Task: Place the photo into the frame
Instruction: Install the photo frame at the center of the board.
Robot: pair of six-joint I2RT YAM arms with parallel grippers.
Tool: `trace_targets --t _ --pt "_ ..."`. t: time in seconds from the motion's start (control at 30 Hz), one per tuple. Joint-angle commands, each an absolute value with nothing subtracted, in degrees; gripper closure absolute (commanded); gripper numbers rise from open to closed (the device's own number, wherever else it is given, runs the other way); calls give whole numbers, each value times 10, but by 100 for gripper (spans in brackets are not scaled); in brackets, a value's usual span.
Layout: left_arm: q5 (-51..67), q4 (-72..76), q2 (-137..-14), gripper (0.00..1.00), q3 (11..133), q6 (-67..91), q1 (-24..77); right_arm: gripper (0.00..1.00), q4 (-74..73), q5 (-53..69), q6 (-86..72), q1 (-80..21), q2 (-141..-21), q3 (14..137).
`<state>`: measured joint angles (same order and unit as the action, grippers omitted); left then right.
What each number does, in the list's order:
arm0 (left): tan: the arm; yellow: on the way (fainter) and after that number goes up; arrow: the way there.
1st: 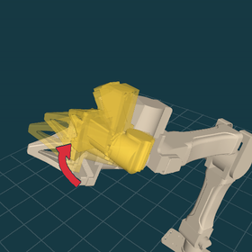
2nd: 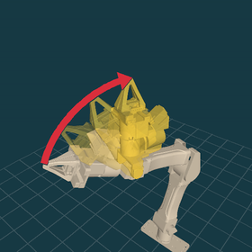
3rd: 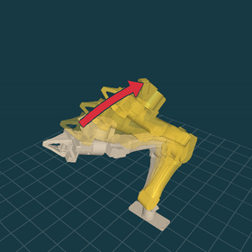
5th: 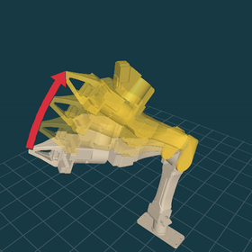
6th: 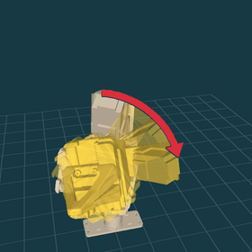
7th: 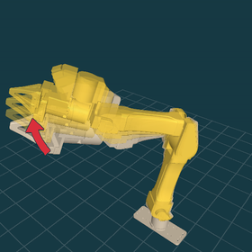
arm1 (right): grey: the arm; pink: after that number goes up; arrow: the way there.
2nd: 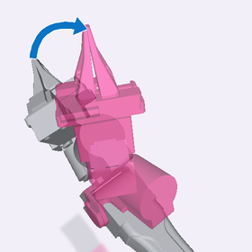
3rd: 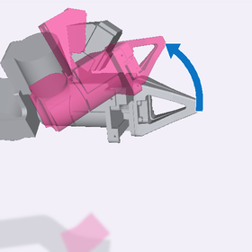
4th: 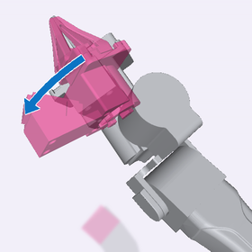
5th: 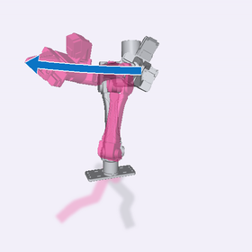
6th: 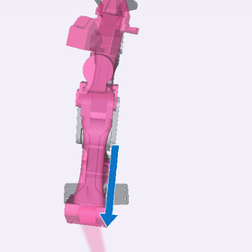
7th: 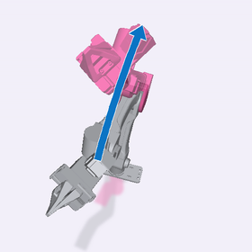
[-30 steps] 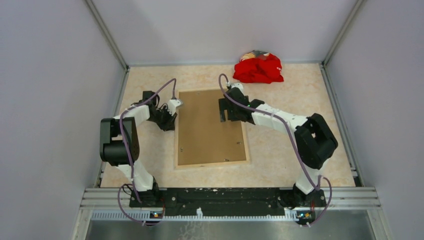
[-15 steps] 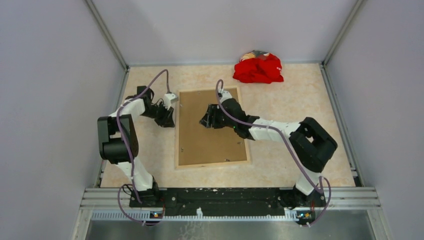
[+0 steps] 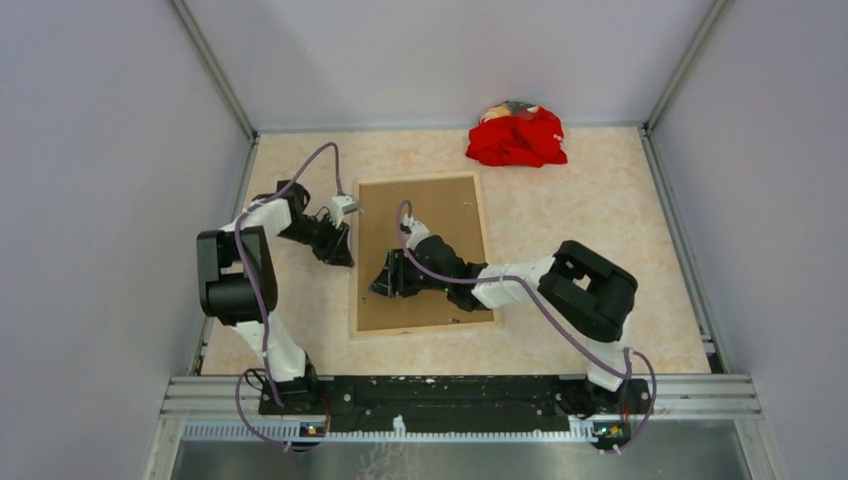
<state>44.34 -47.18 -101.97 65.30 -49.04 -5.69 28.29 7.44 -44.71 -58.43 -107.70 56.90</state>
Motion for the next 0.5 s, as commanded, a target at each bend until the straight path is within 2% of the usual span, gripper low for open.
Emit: trace_targets --t 0.0,0.47 --pt "458 -466 -1031 72 646 -498 -57 52 326 83 -460 -600 -1098 574" --pt "435 -442 -1038 77 634 -481 -57 56 306 120 -461 -619 -1157 616"
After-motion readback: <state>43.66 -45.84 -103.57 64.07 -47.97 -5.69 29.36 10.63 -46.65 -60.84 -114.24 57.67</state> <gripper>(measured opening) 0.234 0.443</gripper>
